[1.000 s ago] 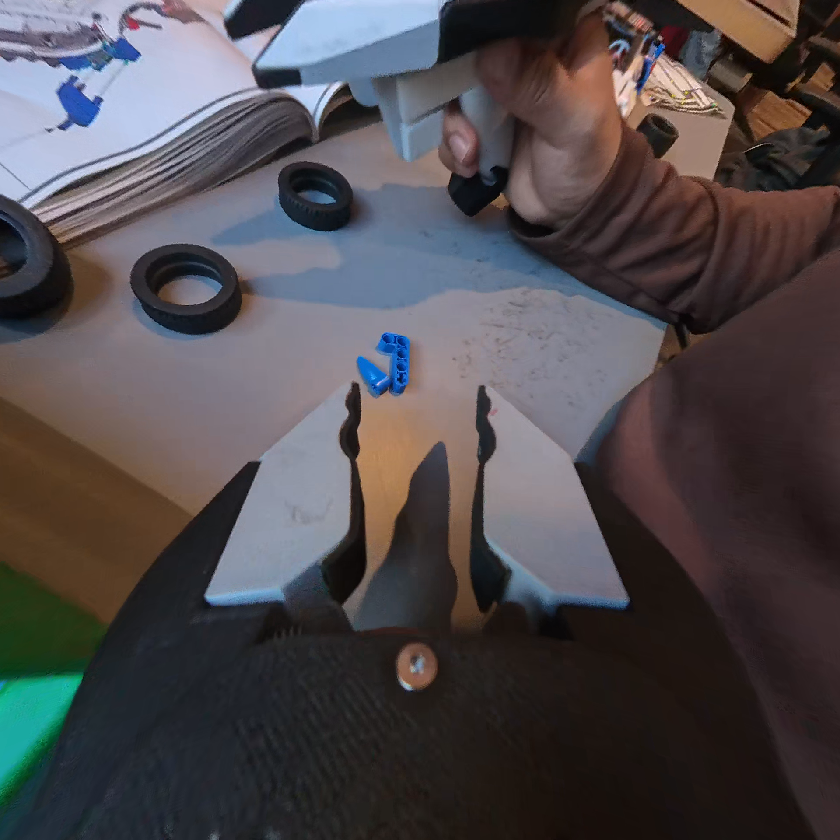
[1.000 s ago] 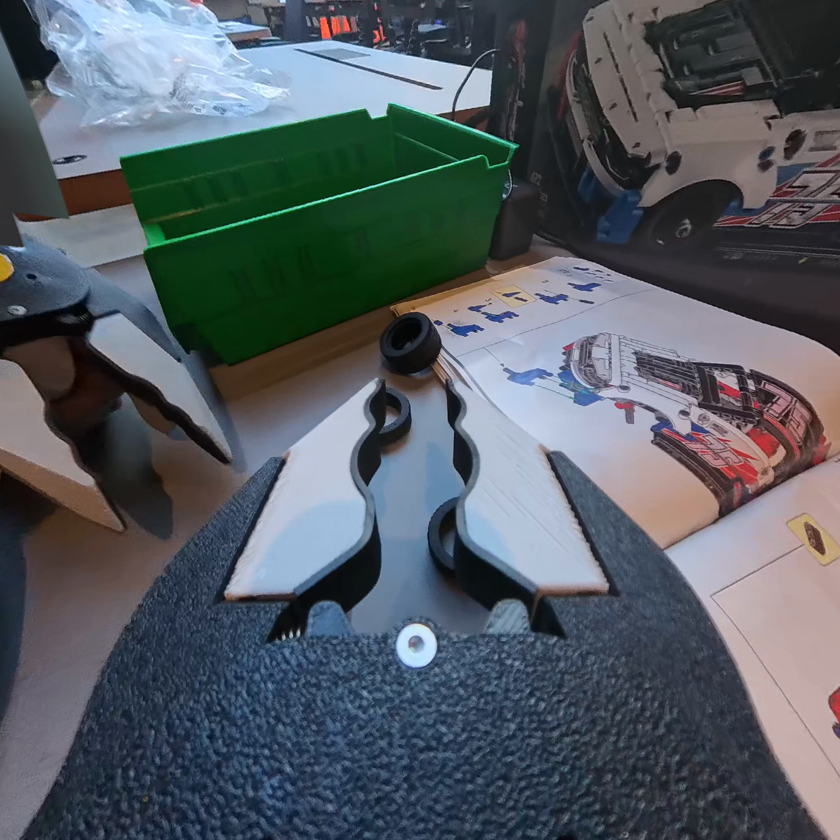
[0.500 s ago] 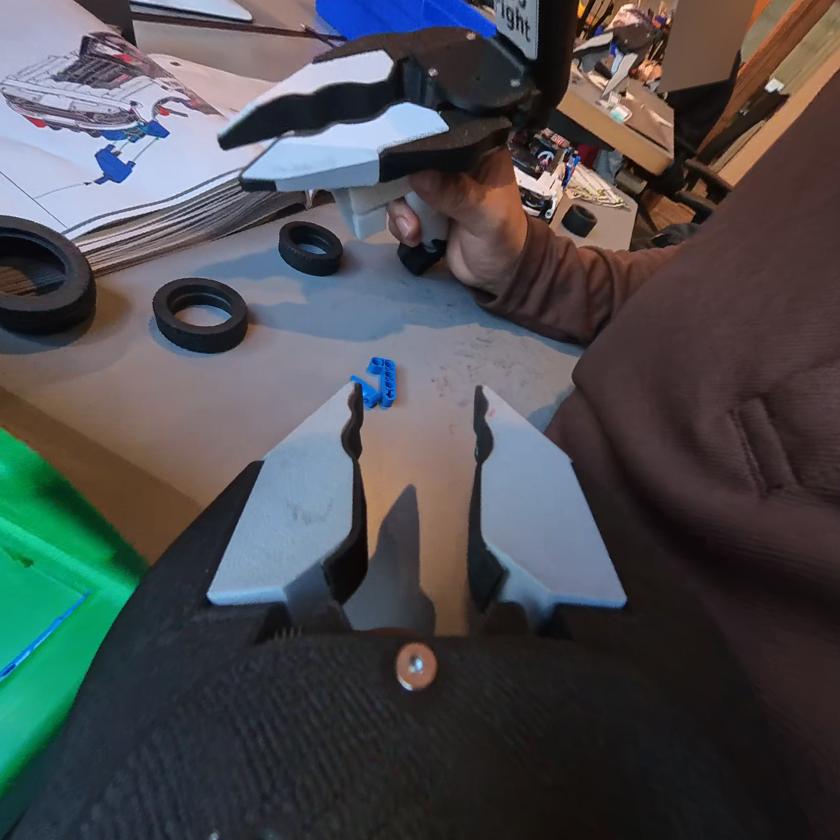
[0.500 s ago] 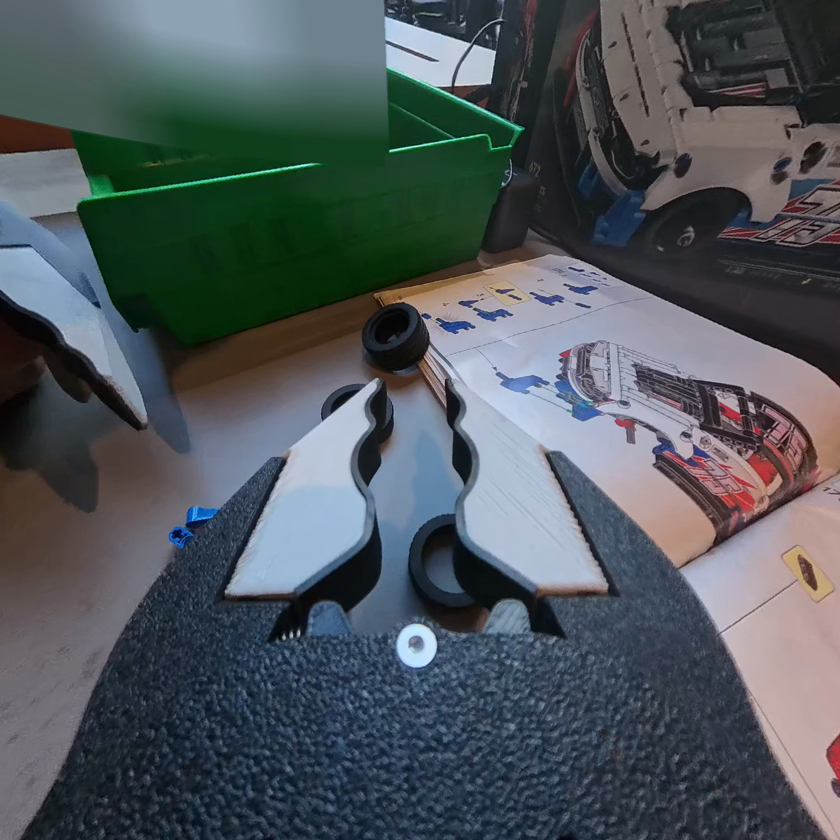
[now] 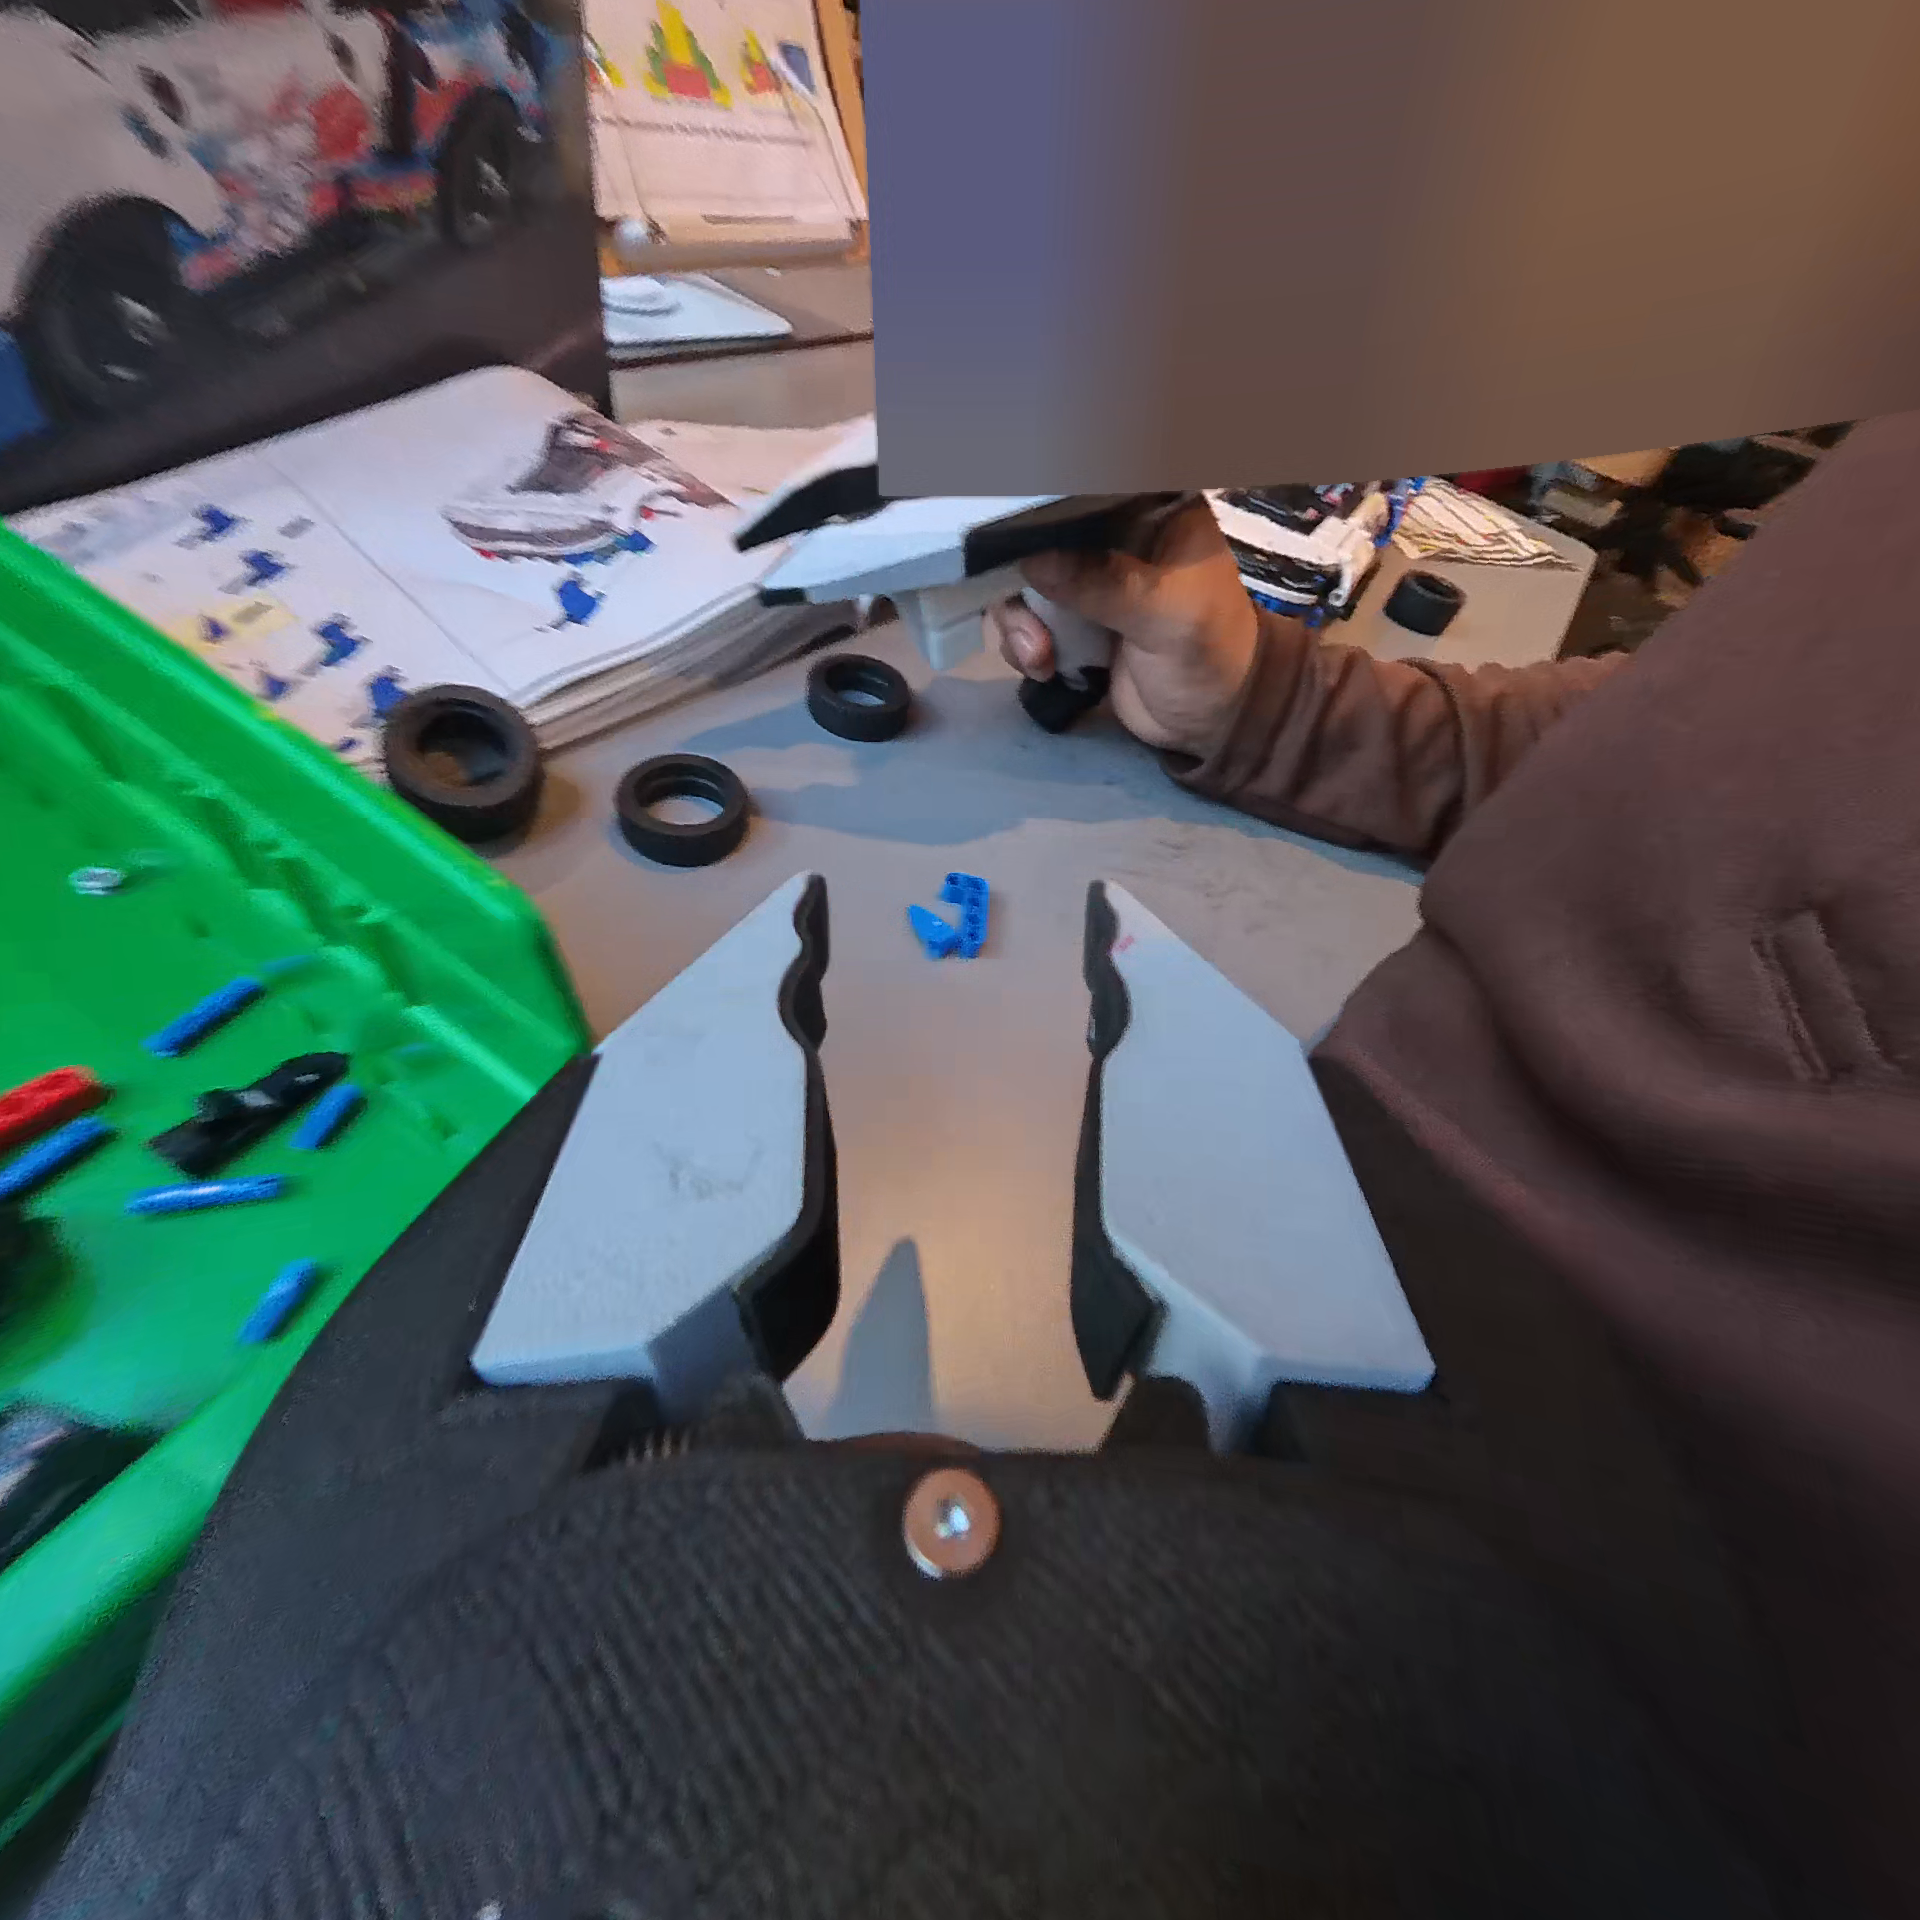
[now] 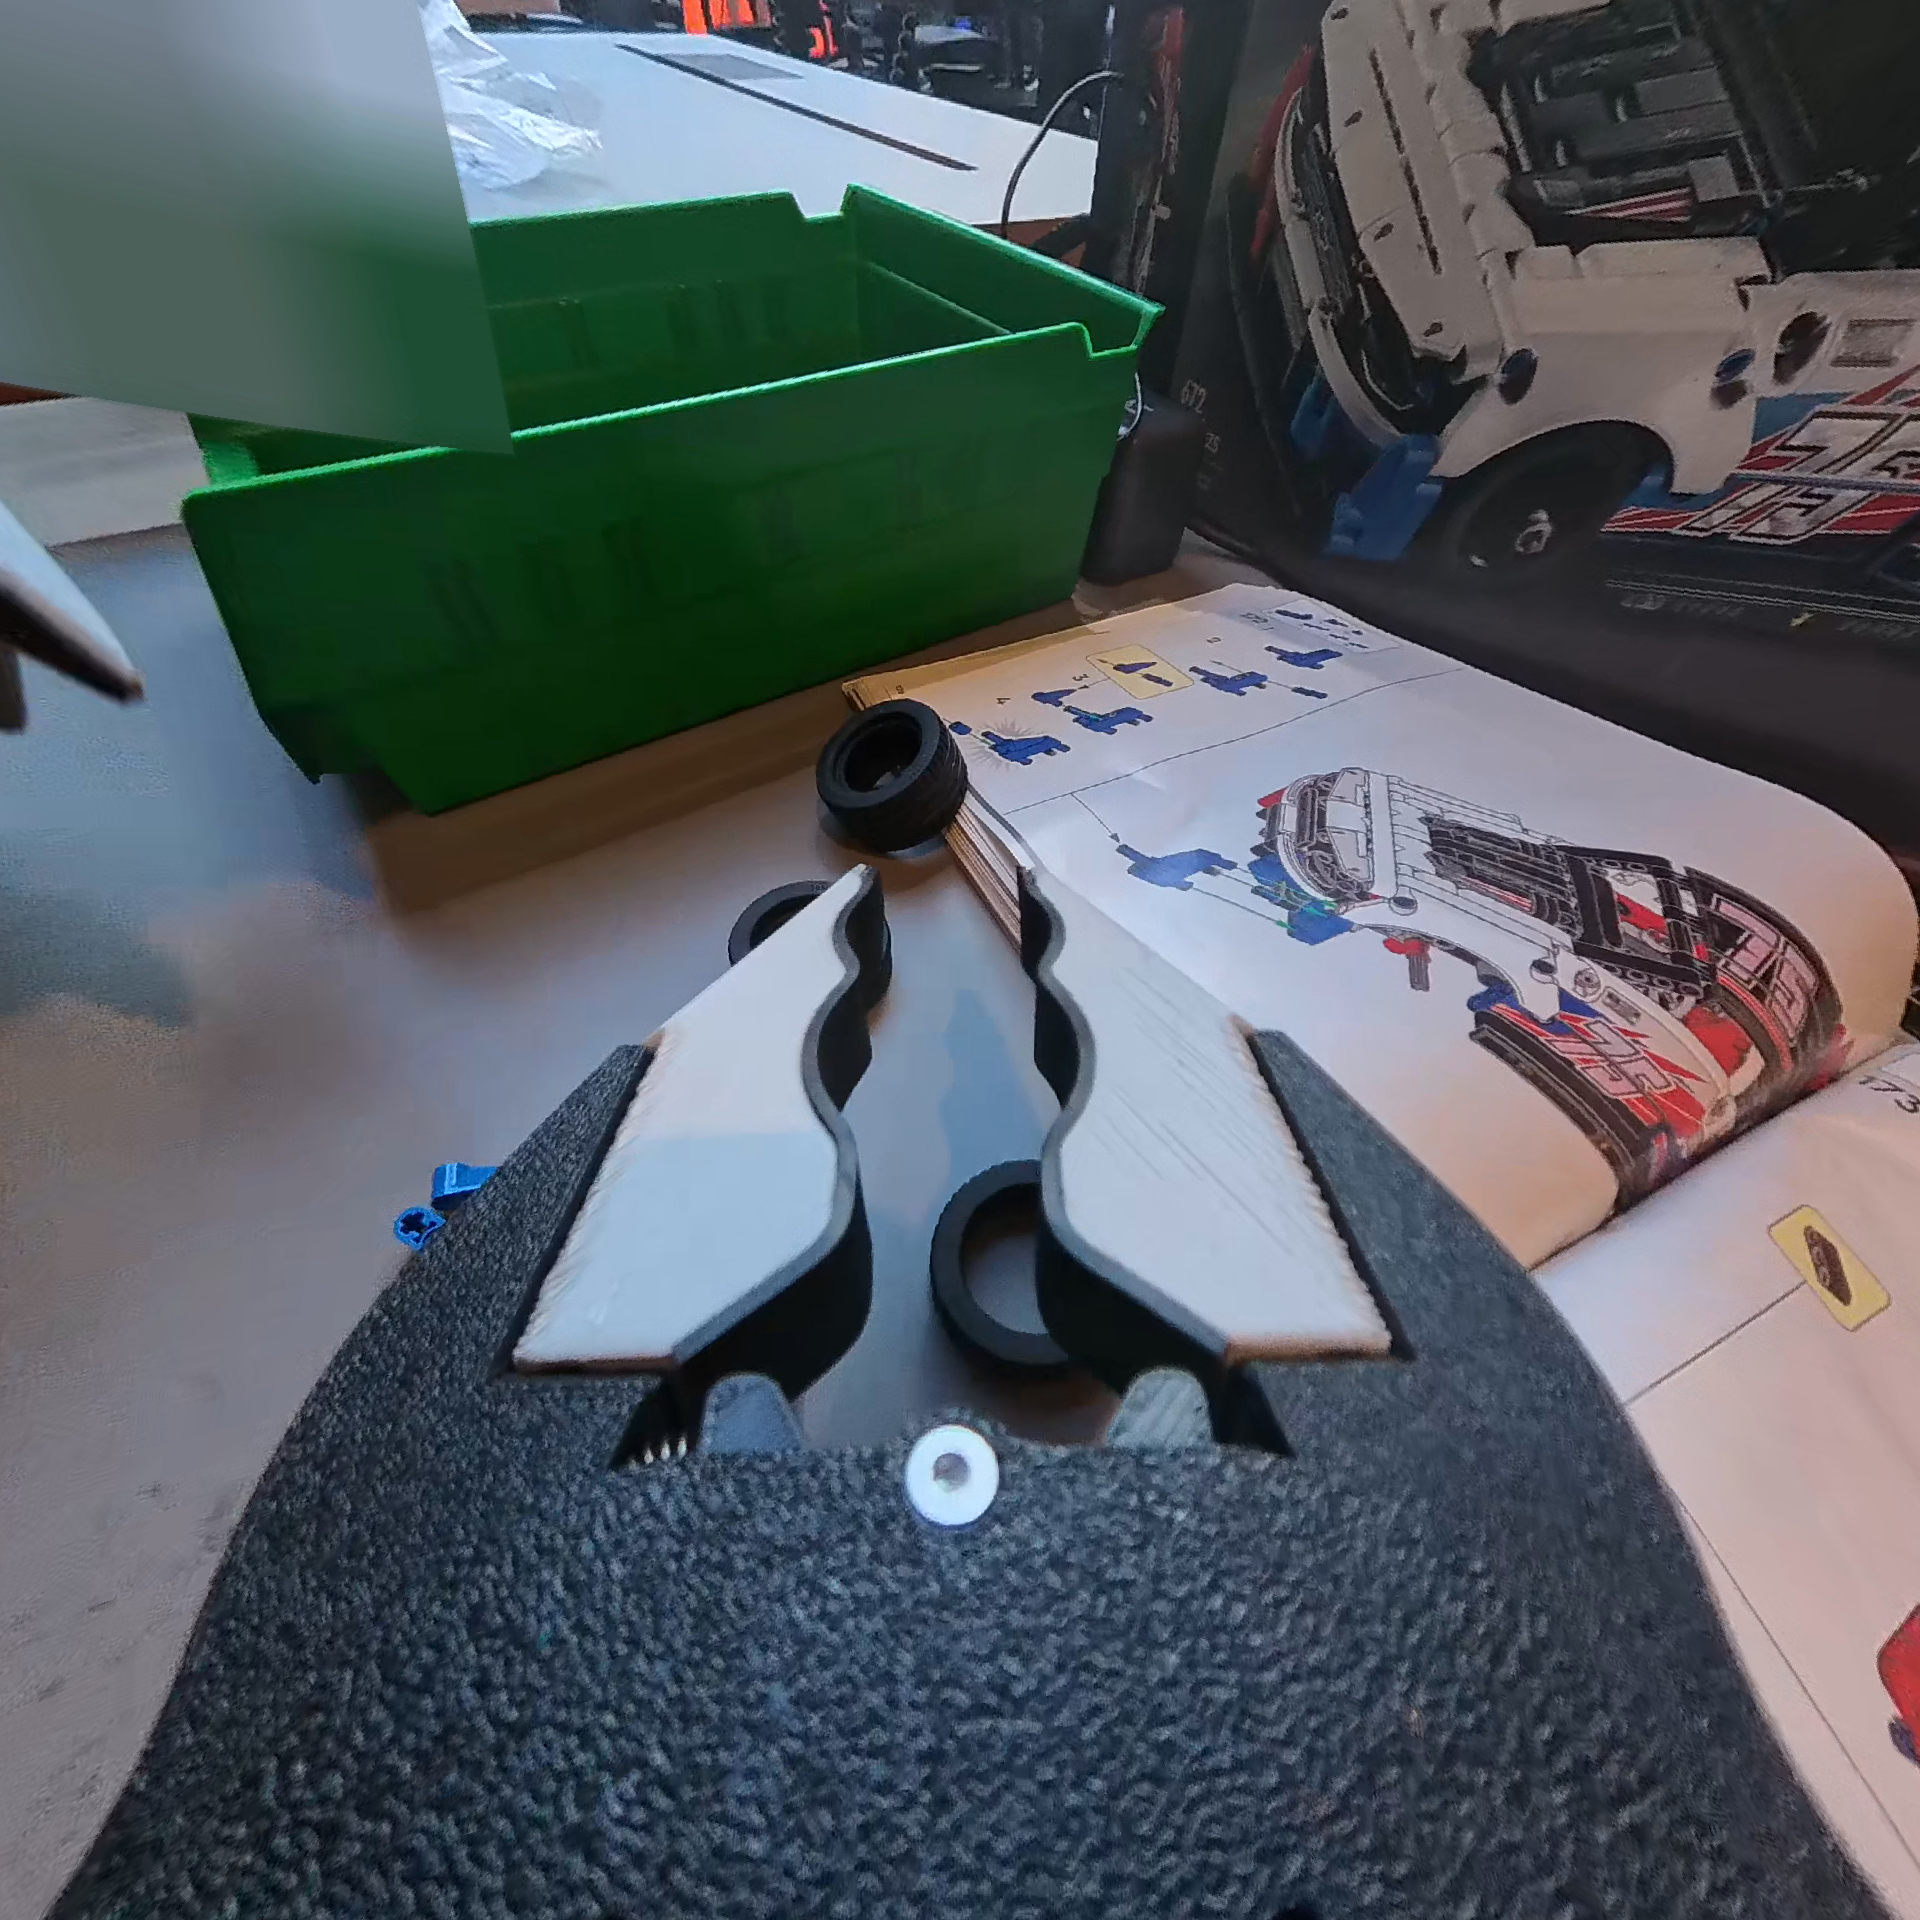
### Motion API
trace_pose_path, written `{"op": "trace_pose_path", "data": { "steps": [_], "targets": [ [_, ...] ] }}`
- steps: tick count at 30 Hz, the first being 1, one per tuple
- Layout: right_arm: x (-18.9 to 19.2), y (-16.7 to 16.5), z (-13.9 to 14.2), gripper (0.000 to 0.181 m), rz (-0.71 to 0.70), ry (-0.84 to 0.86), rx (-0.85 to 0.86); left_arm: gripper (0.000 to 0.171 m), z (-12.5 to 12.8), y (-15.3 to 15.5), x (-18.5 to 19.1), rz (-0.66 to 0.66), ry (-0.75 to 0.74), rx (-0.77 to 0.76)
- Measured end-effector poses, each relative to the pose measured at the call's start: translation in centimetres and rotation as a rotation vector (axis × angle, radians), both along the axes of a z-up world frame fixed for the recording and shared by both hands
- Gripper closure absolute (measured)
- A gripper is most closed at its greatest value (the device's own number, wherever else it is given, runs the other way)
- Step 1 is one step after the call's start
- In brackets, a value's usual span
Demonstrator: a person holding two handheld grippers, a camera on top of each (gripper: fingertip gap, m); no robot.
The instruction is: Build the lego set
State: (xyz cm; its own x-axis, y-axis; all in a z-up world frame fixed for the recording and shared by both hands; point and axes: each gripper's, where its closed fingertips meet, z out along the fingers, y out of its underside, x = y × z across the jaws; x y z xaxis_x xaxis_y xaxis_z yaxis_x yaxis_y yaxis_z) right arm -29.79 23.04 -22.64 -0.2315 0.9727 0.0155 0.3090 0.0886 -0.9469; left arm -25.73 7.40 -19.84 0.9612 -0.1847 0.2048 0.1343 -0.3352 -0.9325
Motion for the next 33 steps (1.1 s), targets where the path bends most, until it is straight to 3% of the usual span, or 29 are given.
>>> {"op": "trace_pose_path", "data": {
  "steps": [6,9,12,14,20,25,27,33],
  "targets": [
    [0.4,0.3,0.3,0.156,-0.022,0.011,-0.012,0.129,4.2,-3.1,-7.8,0.181,0.204,-0.013],
    [0.4,0.2,0.3,0.156,-0.015,0.008,-0.021,0.133,6.1,-4.1,-14.2,0.271,0.354,-0.146],
    [0.5,0.1,0.1,0.156,-0.011,-0.005,-0.025,0.139,4.1,-4.9,-20.5,0.322,0.43,-0.421],
    [0.6,0.2,0.2,0.156,-0.012,-0.002,-0.035,0.143,2.0,-4.4,-23.4,0.288,0.502,-0.572],
    [0.8,0.1,0.3,0.156,-0.002,-0.011,-0.075,0.154,-5.0,-4.5,-27.3,-0.021,0.557,-1.104],
    [1.3,-0.5,1.3,0.156,0.025,0.011,-0.051,0.151,-7.6,-4.7,-28.5,-0.153,0.57,-1.369],
    [1.5,-0.9,1.8,0.156,0.036,0.024,-0.037,0.158,-8.3,-5.0,-28.7,-0.176,0.591,-1.436],
    [2.2,-2.1,3.3,0.156,0.076,0.07,-0.032,0.144,-8.5,-5.0,-30.0,-0.176,0.761,-1.523]
  ]
}}
